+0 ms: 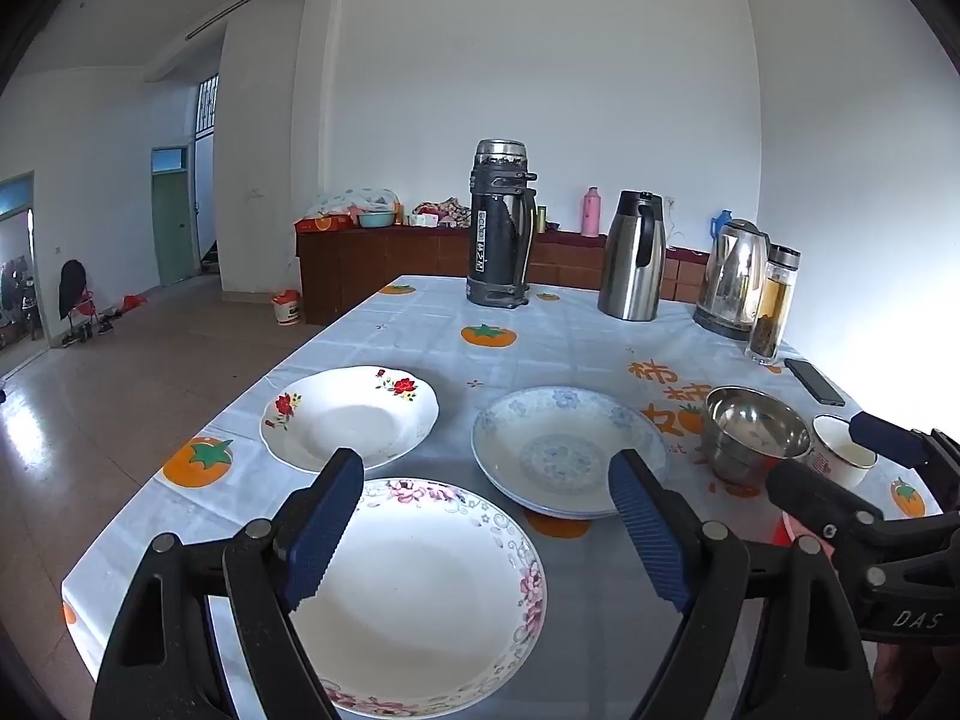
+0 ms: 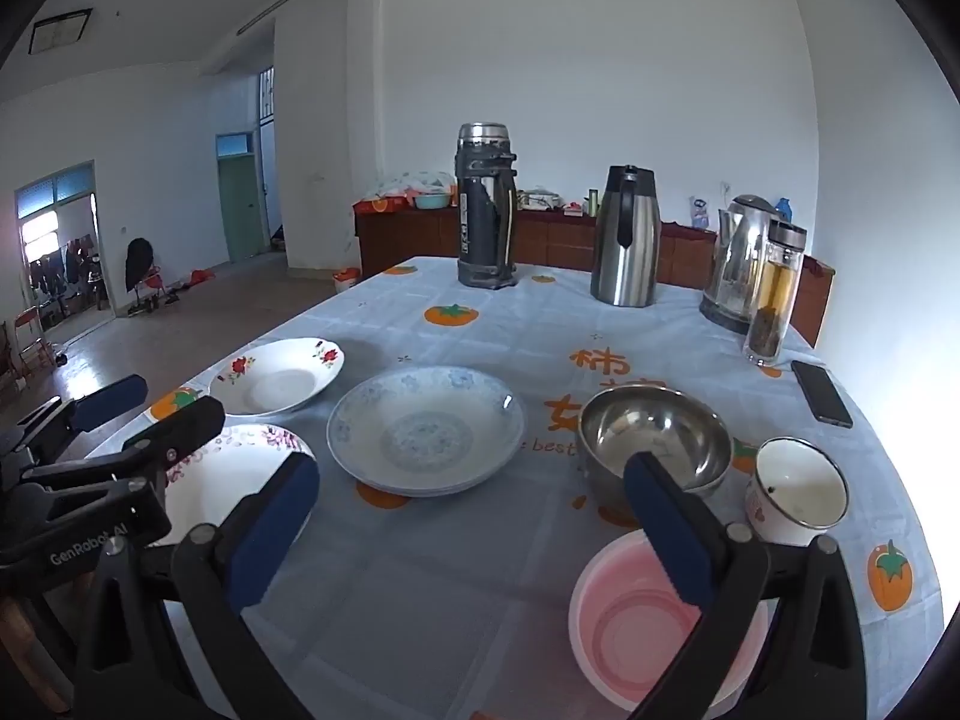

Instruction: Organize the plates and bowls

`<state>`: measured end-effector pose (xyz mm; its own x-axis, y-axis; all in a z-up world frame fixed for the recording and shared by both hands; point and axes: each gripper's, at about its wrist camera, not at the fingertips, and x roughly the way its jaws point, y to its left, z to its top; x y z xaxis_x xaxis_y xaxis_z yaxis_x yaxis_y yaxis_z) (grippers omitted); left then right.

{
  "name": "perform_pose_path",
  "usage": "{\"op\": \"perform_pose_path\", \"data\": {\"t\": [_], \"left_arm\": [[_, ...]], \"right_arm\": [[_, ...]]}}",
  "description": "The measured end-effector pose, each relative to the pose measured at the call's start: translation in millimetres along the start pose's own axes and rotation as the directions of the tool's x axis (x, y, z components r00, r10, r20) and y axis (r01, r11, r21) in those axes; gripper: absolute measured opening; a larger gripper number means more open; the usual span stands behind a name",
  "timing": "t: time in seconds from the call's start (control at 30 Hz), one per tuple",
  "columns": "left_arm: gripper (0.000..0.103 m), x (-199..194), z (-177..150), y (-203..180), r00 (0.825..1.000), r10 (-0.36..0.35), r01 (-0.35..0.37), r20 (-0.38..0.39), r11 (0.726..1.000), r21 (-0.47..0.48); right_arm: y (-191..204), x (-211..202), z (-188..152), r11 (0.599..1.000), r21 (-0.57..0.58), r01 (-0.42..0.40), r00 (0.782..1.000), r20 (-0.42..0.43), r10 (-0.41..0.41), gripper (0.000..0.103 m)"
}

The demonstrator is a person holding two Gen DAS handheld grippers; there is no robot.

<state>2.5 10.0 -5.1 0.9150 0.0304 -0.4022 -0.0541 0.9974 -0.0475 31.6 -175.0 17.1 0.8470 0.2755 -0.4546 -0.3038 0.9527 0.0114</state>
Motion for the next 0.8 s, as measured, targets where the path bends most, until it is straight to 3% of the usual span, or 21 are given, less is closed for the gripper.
{"op": "perform_pose_path", "data": {"t": [0.8], "left_arm": [[0.086, 7.9, -4.0, -1.1, 0.999, 0.032, -0.031, -0.013, 0.999, 0.029]], "right_arm": [[12.3, 2.4, -0.6, 0.999, -0.013, 0.034, 0.999, -0.006, -0.034, 0.103]]}}
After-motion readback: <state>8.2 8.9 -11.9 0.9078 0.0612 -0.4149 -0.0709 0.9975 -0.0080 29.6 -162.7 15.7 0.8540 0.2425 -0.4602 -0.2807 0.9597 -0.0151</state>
